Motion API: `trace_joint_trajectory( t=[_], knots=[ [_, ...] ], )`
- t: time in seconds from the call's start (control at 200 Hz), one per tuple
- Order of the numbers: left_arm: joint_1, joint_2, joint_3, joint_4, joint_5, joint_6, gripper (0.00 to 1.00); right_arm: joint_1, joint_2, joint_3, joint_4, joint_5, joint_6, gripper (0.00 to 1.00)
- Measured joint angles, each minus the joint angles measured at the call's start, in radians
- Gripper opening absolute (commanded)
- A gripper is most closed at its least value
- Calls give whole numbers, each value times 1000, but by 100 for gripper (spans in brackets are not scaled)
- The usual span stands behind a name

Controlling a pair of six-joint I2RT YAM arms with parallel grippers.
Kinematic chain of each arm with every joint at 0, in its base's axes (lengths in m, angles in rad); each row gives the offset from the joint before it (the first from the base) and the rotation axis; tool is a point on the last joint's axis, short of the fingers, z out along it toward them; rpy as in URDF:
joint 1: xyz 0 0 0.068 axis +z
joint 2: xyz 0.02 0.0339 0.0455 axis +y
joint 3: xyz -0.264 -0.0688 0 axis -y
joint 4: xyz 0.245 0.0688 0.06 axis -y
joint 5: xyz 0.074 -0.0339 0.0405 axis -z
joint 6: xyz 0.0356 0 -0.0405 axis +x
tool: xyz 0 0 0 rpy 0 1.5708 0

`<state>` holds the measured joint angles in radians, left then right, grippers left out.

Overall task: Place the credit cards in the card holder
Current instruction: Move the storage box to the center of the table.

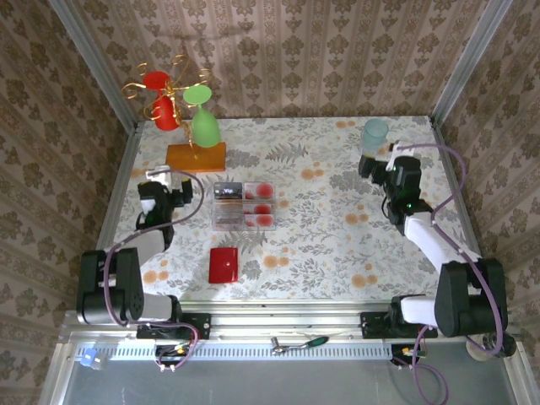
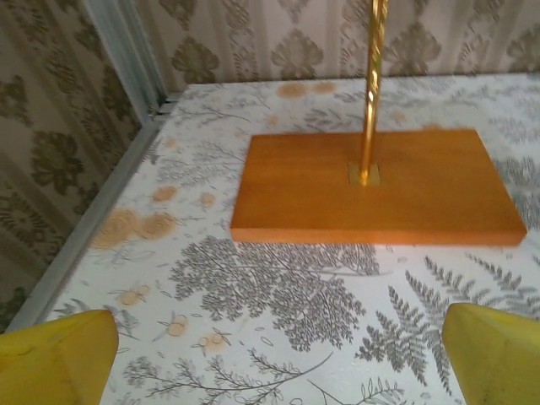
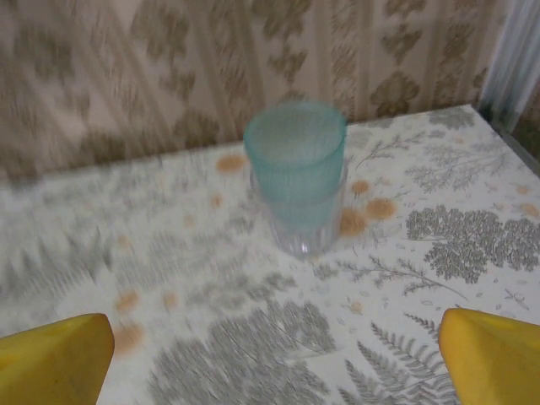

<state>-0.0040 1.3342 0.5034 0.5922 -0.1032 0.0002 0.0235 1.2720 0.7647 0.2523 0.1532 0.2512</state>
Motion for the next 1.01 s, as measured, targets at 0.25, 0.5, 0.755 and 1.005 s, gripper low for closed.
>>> trace_joint_trajectory(
  t=[0.25, 0.5, 0.755, 1.005],
  knots=[
    [-14, -224, 106, -303, -25, -269, 100, 16, -21, 103, -239, -100, 221, 100],
    [-136, -309, 53, -422, 109, -531, 100, 364, 87, 116, -386, -169, 214, 99],
    [-191, -280, -21, -435, 220, -584, 100, 655, 255, 121, -432, -101, 172, 97],
    [-192, -174, -19, -399, 296, -585, 100, 766, 406, 180, -443, -18, 147, 97]
  ],
)
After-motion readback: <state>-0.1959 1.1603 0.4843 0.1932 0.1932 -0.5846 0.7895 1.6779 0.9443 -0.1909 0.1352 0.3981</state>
